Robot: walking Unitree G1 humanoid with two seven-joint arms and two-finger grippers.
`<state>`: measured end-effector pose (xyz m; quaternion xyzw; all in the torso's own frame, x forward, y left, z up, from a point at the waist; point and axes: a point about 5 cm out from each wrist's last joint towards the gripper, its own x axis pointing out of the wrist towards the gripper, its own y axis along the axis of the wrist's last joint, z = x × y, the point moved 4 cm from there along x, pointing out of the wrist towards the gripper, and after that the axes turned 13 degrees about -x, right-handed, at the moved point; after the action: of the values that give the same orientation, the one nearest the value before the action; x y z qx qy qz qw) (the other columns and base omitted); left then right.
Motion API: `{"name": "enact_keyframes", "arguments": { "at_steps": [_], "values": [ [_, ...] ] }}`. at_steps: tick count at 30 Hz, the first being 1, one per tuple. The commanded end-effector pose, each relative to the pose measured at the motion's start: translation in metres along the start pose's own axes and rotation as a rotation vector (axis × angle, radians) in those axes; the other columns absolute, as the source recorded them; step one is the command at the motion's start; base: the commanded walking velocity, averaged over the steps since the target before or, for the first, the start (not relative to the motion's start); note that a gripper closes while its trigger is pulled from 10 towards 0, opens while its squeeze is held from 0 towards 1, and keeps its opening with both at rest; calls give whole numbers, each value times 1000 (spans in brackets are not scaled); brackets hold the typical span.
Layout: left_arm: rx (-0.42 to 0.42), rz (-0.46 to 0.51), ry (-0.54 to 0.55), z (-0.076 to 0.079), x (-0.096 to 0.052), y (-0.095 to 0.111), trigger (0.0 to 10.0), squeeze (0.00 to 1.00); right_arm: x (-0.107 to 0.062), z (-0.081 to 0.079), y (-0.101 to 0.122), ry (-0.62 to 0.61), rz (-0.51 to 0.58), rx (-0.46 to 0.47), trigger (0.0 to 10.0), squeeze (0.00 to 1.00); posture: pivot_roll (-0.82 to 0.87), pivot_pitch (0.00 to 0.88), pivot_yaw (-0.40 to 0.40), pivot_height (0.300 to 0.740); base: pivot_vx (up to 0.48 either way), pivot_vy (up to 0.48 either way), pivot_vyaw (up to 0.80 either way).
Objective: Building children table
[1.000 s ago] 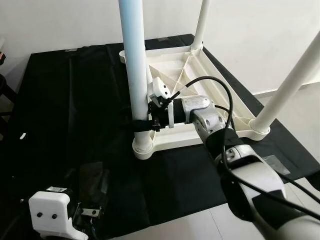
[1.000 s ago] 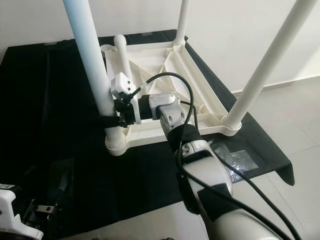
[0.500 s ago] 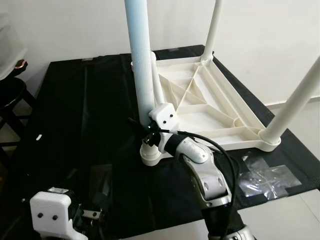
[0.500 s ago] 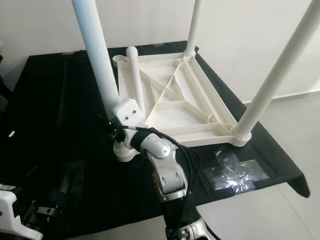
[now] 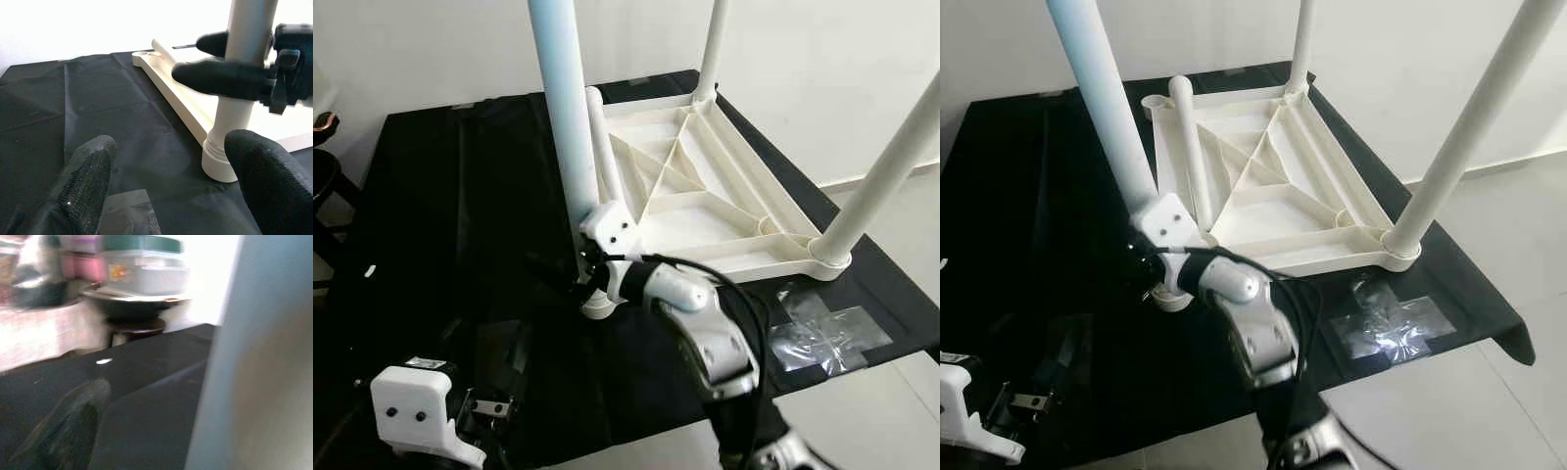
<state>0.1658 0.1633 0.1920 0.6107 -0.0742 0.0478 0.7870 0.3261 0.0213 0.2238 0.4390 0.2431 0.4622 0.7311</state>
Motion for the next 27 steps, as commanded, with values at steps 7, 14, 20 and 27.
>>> {"name": "enact_keyframes", "arguments": {
  "at_steps": [7, 14, 20, 27],
  "values": [
    [5, -49, -110, 14, -4, -3, 10000, 0, -14, 24, -7, 336, 13, -128, 10000, 0, 159, 171, -23, 740, 0, 0, 0],
    [24, -138, -422, 45, -17, -6, 10000, 0, -25, 29, -15, 506, -23, -117, 10000, 0, 174, 181, -30, 740, 0, 0, 0],
    [0, -184, -490, 49, -24, -10, 10000, 0, -21, 33, -16, 511, -17, -96, 10000, 0, 173, 180, -25, 740, 0, 0, 0],
    [-12, -181, -481, 47, -25, -11, 10000, 0, -13, 33, -23, 482, 4, -42, 3843, 0, 166, 179, -36, 740, 0, 0, 0]
  ]
}}
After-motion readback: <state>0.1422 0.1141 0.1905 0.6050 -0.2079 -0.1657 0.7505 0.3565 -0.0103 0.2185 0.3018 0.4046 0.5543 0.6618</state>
